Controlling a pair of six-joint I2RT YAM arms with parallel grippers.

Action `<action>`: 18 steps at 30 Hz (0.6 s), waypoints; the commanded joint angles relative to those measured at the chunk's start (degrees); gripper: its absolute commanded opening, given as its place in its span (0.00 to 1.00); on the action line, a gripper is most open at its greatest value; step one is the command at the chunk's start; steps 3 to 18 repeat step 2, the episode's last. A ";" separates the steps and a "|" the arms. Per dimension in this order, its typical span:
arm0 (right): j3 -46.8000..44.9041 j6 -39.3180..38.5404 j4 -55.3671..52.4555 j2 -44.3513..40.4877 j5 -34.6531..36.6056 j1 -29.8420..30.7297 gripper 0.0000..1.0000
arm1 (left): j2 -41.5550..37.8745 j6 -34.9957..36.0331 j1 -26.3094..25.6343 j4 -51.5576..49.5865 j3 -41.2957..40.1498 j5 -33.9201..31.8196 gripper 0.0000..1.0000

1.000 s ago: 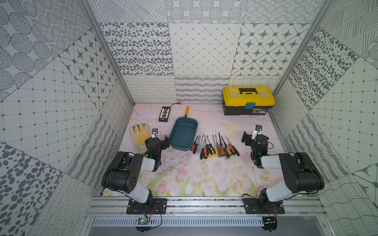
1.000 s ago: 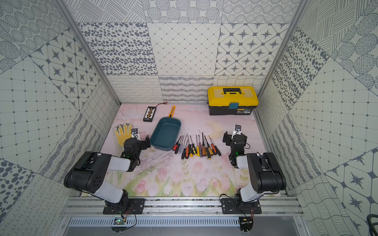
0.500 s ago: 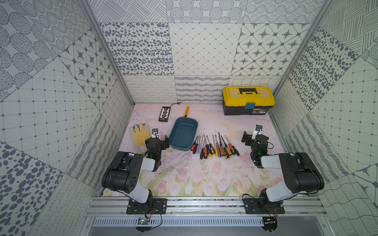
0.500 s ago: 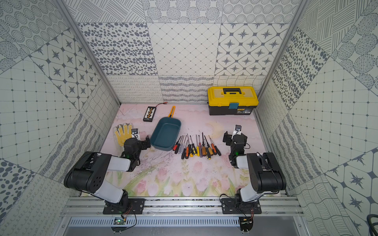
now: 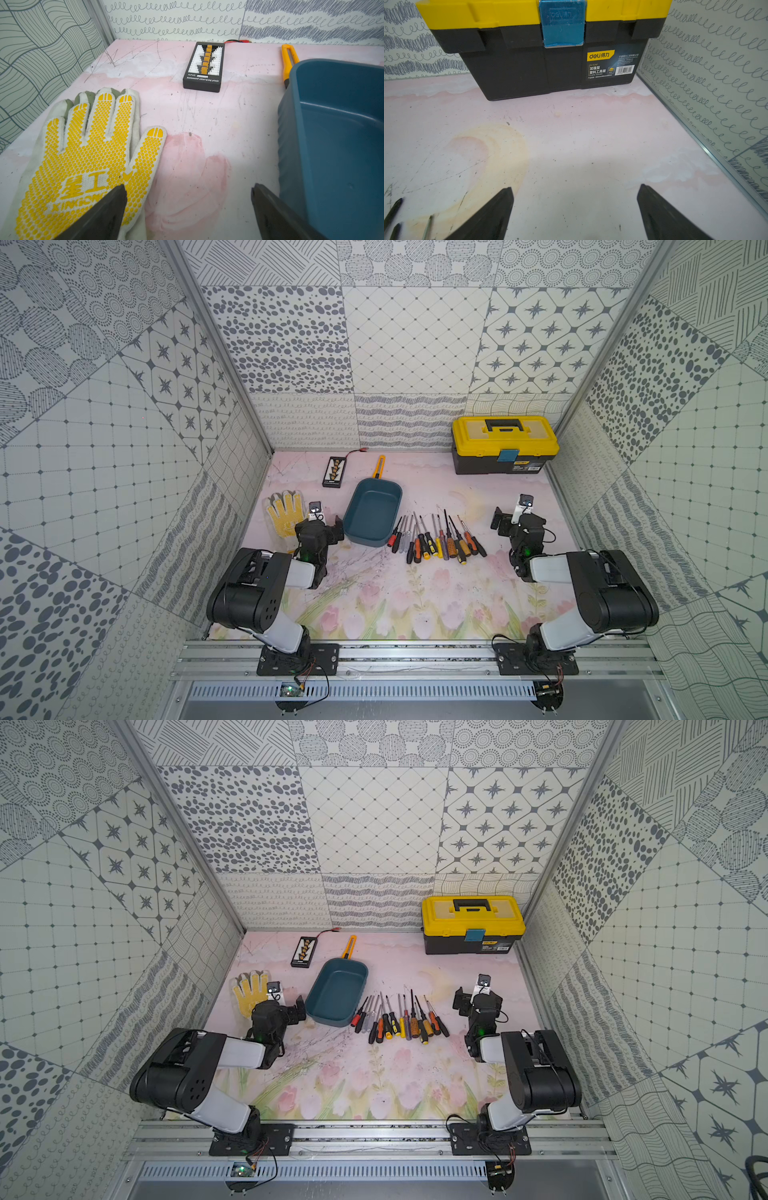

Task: Take out the screwdriver from the storage box
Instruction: Reset both arms

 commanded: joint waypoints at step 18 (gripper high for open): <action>-0.57 0.42 2.78 0.02 0.55 0.18 0.99 | 0.16 0.00 0.35 0.71 0.68 1.03 0.99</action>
